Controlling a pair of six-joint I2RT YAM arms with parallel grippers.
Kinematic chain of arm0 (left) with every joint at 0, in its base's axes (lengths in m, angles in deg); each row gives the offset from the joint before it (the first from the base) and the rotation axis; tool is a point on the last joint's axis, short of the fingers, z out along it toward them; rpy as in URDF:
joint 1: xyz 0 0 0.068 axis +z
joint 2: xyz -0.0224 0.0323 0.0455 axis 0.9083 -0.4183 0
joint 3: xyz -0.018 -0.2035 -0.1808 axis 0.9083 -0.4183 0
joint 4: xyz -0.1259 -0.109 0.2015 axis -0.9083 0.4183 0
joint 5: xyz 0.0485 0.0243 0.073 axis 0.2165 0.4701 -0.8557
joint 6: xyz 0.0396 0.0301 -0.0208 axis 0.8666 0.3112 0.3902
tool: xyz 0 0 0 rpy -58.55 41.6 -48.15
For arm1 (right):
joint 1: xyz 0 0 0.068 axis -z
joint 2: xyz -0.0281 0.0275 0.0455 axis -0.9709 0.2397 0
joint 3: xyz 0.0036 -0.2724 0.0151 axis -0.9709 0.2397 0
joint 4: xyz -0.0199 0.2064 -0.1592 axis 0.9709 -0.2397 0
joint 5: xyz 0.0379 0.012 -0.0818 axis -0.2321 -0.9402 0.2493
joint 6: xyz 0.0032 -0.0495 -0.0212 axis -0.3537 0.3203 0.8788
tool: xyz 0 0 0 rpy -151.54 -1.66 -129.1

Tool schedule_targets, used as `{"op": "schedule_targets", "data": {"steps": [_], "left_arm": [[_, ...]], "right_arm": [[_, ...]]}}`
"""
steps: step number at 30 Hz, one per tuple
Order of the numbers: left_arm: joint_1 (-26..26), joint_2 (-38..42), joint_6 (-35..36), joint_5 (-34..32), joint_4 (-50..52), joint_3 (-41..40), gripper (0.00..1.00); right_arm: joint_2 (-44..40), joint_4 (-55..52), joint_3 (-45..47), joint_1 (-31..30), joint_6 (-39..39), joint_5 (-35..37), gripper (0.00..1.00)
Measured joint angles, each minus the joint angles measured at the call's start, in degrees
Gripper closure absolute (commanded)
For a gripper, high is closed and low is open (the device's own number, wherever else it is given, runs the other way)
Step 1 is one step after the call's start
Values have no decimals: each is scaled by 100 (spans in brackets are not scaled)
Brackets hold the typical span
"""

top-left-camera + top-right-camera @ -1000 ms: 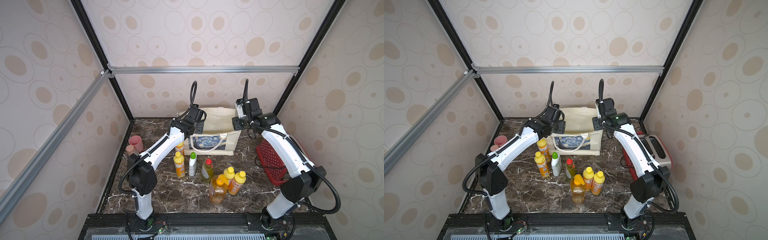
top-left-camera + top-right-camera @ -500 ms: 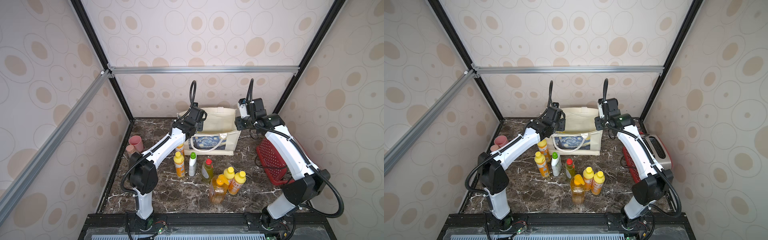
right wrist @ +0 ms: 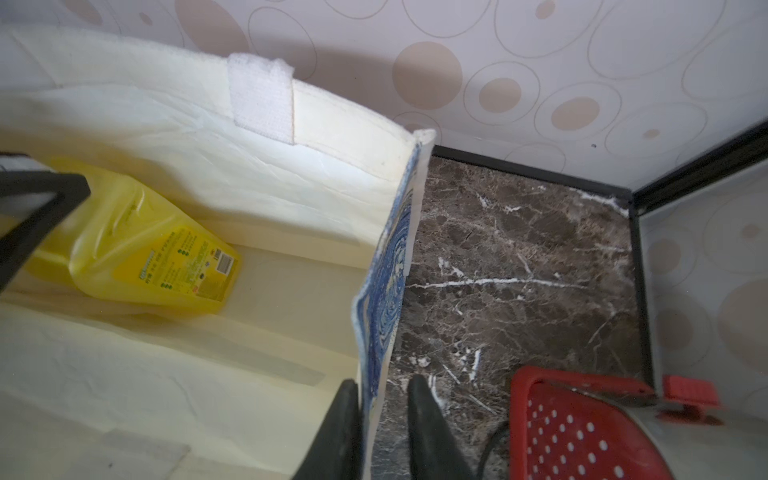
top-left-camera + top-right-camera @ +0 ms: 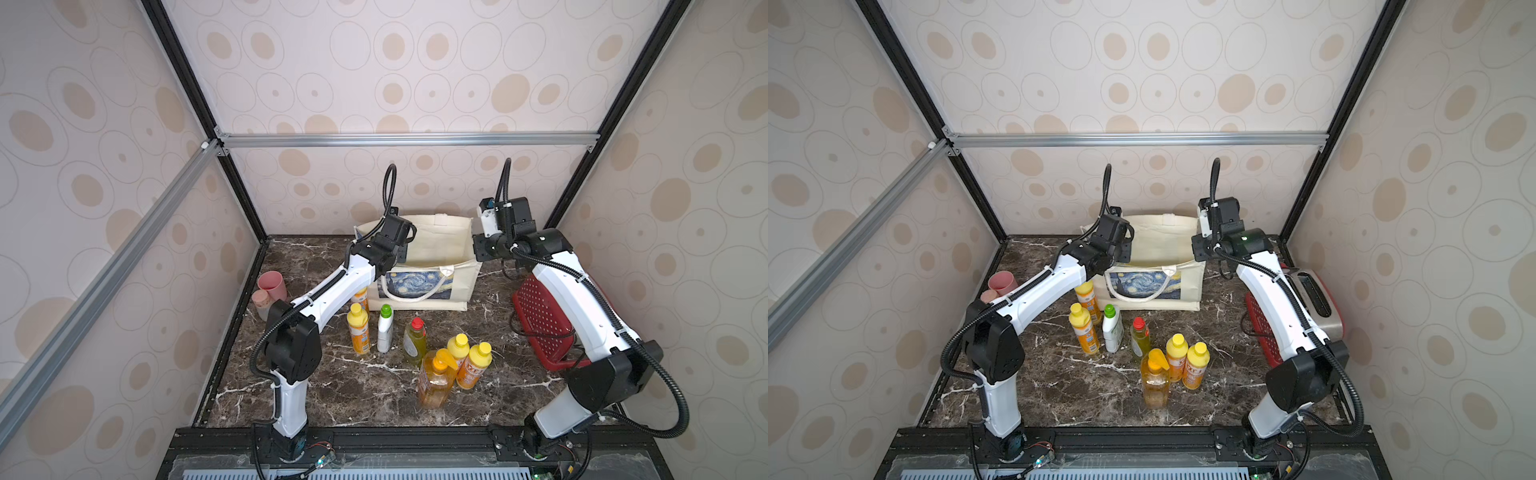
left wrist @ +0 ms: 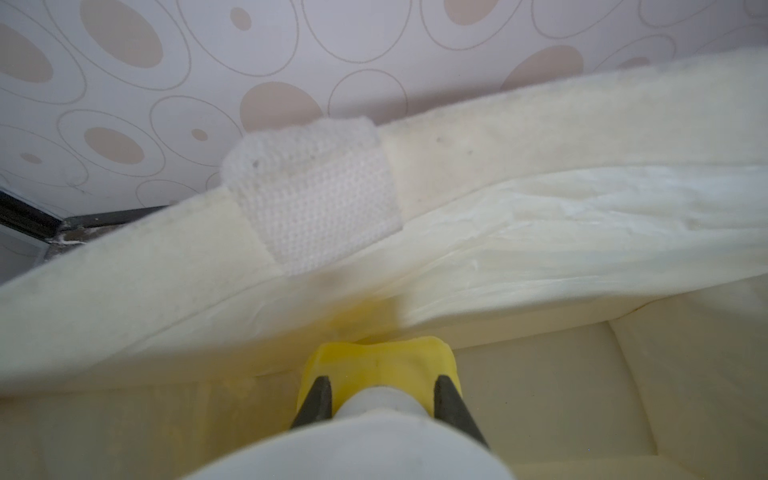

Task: Pack dish soap into the shopping bag
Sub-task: Place the bottle of dish soap in the shopping bag.

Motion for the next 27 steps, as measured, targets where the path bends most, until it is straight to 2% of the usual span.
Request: {"op": "schedule_targets", "data": {"steps": [3,6,27], "left_arm": [[-7,0,24,-17,22,20,94],[-15,-9,44,-24,142,96,100],[-48,-72,393,-48,748,463,100]], "right_arm": [[-26,37,50,48,-17,-101,99],[-50,70,81,76,-48,-184,100],[-103,42,120,221,-59,-136,100]]}}
